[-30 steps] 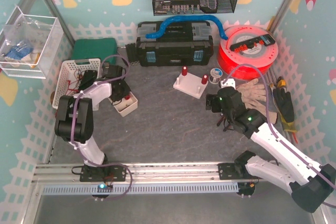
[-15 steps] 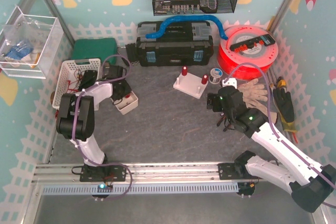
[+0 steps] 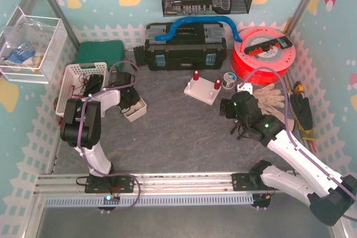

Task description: Install the large spring

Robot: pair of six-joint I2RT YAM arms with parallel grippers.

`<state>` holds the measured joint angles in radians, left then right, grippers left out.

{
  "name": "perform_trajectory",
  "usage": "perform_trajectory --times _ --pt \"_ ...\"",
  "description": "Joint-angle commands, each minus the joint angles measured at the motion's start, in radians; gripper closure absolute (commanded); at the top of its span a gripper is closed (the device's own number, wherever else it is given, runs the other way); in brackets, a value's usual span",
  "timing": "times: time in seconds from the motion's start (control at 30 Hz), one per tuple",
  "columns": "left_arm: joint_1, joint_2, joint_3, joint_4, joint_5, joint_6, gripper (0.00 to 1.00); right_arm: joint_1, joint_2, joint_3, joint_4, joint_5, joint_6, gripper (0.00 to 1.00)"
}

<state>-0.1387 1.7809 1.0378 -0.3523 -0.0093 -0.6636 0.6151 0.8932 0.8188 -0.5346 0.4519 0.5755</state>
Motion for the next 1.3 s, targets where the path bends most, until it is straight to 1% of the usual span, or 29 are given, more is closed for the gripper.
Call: perform_trajectory --times 0.0,0.13,0.27,0.47,0.63,0.77,0.9,1.0,1.1,1.2,1.27 --pt "0.002 0.028 -0.036 -0.027 0.009 0.016 0.6 -0.005 -0.028 0.0 -0.018 0.003 0.041 0.03" --pt "0.003 0.029 -0.044 -0.022 0.008 0.013 0.6 -0.005 -0.042 -0.006 -0.019 0.004 0.043 0.03" --pt "0.002 0.014 -0.037 -0.023 0.006 0.019 0.66 -0.004 -0.048 -0.003 -0.021 0.002 0.042 0.03" --pt "0.008 -0.086 -0.005 -0.062 -0.023 0.047 0.79 -0.003 -0.037 0.016 -0.046 -0.044 0.079 0.04" --pt "0.008 -0.17 0.026 -0.11 -0.019 0.038 0.83 -0.004 -0.027 0.04 -0.047 -0.061 0.067 0.04" --pt "0.007 -0.24 0.039 -0.127 -0.006 0.033 0.85 -0.006 0.031 0.1 -0.045 -0.097 0.04 0.04" --pt "0.002 -0.302 0.05 -0.118 0.019 0.052 0.87 -0.017 0.141 0.192 -0.045 -0.151 -0.004 0.04" --pt "-0.013 -0.342 0.044 -0.067 0.022 0.112 0.88 -0.051 0.245 0.294 -0.045 -0.223 -0.043 0.04" --pt "-0.038 -0.374 0.009 0.035 0.053 0.207 0.89 -0.118 0.345 0.402 -0.044 -0.335 -0.058 0.04" --pt "-0.067 -0.396 -0.044 0.195 0.161 0.282 0.9 -0.189 0.422 0.49 -0.042 -0.469 -0.063 0.07" --pt "-0.099 -0.404 -0.067 0.286 0.218 0.325 0.93 -0.212 0.468 0.536 -0.042 -0.538 -0.079 0.09"
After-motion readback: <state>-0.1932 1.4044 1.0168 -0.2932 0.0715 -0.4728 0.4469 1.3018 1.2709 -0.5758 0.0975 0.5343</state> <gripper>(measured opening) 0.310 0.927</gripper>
